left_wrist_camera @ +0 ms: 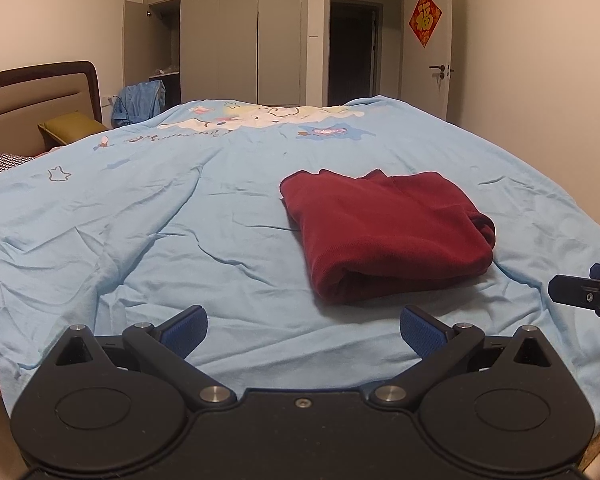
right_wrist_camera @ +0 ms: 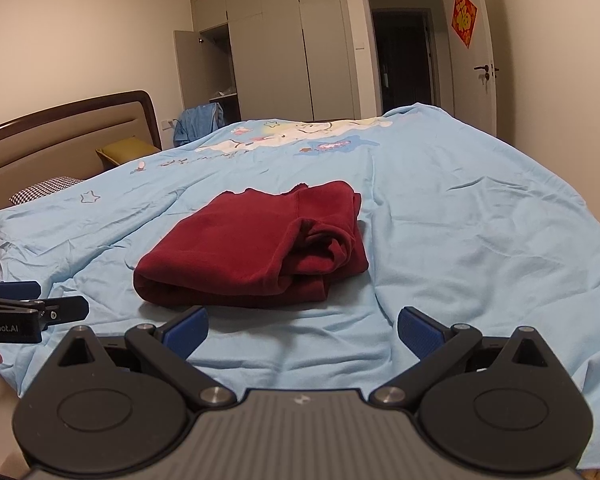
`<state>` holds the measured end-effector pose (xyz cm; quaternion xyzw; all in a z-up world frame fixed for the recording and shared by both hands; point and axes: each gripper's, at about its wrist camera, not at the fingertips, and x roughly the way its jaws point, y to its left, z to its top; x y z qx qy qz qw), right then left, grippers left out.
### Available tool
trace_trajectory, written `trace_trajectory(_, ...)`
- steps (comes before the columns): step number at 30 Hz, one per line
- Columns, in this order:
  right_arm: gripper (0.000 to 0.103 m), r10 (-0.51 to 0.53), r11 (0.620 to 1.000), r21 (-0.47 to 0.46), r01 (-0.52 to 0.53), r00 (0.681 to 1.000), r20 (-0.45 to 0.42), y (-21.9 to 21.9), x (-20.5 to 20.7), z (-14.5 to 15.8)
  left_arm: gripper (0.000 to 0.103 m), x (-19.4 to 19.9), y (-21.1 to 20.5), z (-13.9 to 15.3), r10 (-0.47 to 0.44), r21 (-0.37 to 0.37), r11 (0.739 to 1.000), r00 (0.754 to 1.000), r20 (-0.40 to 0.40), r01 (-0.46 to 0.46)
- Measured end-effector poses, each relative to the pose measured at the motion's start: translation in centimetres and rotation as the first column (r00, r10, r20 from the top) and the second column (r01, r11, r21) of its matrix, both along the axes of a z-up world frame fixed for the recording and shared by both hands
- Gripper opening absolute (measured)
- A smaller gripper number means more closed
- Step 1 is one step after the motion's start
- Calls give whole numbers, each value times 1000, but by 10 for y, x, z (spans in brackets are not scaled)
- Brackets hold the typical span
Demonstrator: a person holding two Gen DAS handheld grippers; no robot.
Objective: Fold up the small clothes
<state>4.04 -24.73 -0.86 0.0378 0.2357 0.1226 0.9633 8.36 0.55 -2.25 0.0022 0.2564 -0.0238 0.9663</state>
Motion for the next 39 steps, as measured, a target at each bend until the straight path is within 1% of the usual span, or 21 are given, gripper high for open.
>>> trace_trajectory(28, 103, 1, 1000, -1, -1, 1000, -10, 0, 1, -3, 102, 2, -3, -4, -3, -3, 1000, 1000, -17, 3)
trace_trajectory(39, 103, 0, 1000, 0, 0, 1000, -11, 0, 1, -3, 102, 2, -2, -6, -2, -16, 1000, 1000, -31, 2)
